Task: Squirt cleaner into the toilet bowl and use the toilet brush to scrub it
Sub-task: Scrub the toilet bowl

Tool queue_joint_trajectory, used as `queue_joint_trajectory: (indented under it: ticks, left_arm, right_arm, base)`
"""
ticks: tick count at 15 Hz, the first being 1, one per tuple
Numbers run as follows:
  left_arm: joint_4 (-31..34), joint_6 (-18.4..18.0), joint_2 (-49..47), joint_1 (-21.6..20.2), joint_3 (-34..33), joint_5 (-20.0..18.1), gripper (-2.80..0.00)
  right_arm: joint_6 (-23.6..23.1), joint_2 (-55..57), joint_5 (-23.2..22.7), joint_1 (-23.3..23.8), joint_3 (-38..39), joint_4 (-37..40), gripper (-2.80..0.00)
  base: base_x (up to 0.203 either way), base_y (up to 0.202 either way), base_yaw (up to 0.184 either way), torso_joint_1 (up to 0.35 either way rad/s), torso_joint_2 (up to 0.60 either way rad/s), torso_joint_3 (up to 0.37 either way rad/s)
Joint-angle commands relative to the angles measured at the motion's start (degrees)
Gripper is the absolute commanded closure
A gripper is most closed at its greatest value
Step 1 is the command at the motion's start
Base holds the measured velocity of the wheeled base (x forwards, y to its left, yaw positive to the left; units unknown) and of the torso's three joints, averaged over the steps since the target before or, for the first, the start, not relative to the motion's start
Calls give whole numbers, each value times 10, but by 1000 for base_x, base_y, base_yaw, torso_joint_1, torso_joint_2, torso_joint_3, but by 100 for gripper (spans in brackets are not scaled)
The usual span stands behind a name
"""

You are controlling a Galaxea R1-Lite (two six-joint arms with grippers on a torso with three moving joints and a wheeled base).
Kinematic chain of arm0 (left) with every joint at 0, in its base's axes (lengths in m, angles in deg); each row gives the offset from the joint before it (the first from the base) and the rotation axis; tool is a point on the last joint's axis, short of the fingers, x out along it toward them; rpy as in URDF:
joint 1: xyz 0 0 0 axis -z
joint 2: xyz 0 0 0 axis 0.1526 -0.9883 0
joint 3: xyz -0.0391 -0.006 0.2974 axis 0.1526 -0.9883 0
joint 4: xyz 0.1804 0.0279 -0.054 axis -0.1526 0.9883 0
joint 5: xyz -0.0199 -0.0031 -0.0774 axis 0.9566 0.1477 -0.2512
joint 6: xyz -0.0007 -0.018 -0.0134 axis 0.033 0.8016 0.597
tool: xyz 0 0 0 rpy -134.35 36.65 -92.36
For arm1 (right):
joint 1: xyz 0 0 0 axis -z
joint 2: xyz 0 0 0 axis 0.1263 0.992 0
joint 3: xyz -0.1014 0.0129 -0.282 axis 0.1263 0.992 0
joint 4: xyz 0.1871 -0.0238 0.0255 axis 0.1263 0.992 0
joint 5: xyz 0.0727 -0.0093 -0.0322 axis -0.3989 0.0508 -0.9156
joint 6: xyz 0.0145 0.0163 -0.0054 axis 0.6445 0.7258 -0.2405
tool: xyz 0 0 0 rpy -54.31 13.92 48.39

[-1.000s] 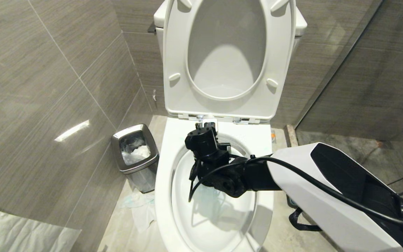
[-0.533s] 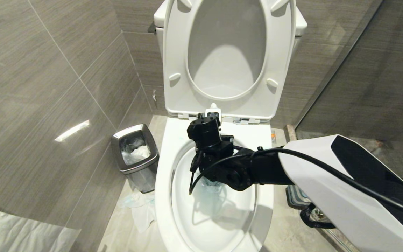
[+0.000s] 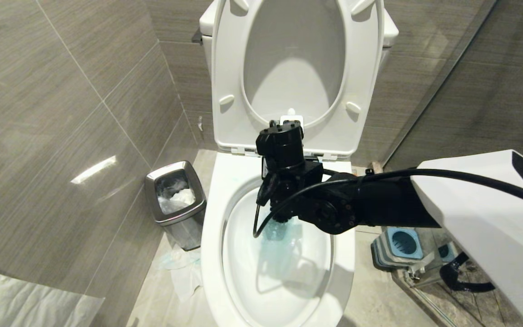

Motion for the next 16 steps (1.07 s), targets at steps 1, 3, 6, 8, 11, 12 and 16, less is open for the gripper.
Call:
queue_joint_trajectory:
  ticks: [1, 3, 6, 8, 11, 12, 16]
  left_arm:
    - [0, 0, 0, -1, 0, 0, 0]
    - [0, 0, 0, 0, 0, 1, 0]
    - [-1, 0, 0, 0, 0, 0, 0]
    - [0, 0, 0, 0, 1, 0, 0]
    - [-1, 0, 0, 0, 0, 1, 0]
    - [-1, 0, 0, 0, 1, 0, 0]
    - [0, 0, 0, 0, 0, 0, 0]
  right_arm:
    - [1, -40, 1, -1, 3, 14, 0]
    - [3, -57, 1, -1, 4, 25, 0]
    - [3, -82, 1, -5, 2, 45, 0]
    - [3, -88, 1, -7, 1, 47, 0]
    - [3, -90, 1, -13, -2, 56, 0]
    - [3, -88, 0, -16, -1, 56, 0]
    - [6, -60, 0, -16, -1, 54, 0]
  base:
    - [0, 0, 0, 0, 0, 0]
    - [0, 0, 0, 0, 0, 0]
    - [0, 0, 0, 0, 0, 0]
    - [0, 0, 0, 0, 0, 0]
    - [0, 0, 0, 0, 0, 0]
    - [0, 0, 0, 0, 0, 0]
    - [0, 0, 0, 0, 0, 0]
